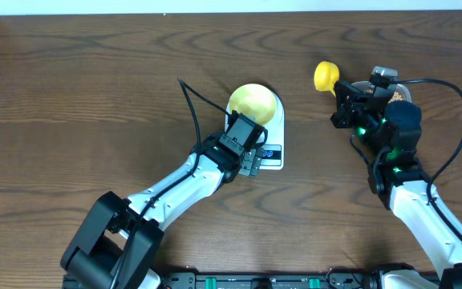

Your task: Scoop item into bowl and weigh 50g on scale

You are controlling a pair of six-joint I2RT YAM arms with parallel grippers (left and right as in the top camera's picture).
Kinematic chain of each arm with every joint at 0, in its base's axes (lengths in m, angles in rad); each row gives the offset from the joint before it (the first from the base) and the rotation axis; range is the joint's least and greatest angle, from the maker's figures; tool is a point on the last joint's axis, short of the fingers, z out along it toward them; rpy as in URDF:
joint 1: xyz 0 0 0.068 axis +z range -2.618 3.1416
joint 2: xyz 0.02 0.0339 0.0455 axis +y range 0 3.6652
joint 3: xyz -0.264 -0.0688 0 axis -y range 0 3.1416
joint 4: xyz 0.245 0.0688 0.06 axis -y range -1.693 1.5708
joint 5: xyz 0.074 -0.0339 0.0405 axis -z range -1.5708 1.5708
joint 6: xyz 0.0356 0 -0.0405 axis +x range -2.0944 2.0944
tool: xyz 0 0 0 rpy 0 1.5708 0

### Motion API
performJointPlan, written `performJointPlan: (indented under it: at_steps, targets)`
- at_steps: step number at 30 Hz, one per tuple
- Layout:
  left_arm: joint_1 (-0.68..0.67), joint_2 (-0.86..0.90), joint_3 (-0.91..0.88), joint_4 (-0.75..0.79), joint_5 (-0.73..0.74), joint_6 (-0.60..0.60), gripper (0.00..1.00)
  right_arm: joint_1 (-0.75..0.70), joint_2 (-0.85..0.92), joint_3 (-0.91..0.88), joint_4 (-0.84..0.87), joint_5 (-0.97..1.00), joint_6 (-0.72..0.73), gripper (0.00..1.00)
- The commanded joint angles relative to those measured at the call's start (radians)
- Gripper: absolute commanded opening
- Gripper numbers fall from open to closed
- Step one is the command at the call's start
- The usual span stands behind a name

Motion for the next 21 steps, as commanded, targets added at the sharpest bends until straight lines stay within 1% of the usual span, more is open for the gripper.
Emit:
performJointPlan:
  at_steps: [1, 10, 21]
  targets:
    - [-0.001, 0.005, -0.008, 0.005, -0.016, -0.006, 0.93, -0.006, 0.003, 0.014, 0.003, -0.005, 0.008, 0.01]
    - [-0.001, 0.005, -0.008, 0.055, -0.015, -0.01, 0.93, -0.006, 0.003, 0.014, 0.006, -0.006, 0.008, 0.01]
    - [-0.013, 0.008, -0.008, 0.077, -0.009, -0.013, 0.93, -0.006, 0.003, 0.014, 0.006, -0.006, 0.008, 0.01]
